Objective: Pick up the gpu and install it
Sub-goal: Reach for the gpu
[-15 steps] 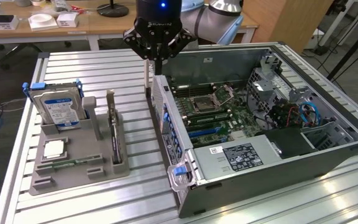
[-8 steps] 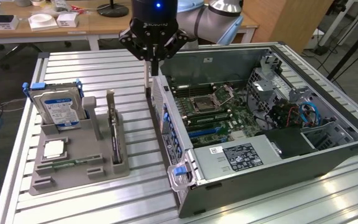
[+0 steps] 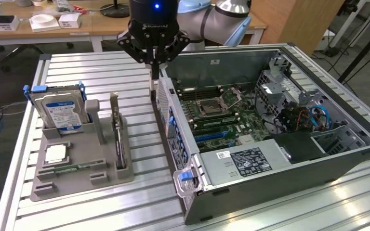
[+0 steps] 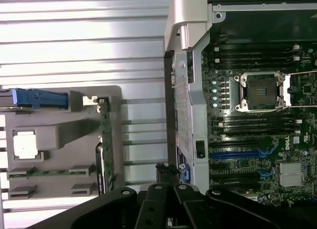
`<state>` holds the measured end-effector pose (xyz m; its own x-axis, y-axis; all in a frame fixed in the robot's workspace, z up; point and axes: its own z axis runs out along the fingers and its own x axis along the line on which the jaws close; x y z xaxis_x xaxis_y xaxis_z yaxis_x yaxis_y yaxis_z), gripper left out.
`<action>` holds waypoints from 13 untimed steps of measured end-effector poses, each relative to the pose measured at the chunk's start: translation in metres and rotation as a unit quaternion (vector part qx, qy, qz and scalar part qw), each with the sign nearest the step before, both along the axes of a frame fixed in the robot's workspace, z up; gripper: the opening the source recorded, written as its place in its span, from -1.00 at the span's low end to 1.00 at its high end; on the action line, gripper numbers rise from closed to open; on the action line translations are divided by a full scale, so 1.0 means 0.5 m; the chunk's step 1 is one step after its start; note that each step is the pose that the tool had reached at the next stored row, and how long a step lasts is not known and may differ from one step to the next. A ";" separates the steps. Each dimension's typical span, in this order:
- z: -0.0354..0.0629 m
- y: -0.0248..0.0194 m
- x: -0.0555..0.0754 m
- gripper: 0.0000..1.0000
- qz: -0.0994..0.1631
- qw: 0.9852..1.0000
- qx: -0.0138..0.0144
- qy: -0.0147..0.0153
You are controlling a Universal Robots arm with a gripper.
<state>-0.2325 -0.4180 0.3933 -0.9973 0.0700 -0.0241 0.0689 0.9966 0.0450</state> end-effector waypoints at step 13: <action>0.000 -0.0084 -0.034 -0.79 0.000 1.000 0.000 0.000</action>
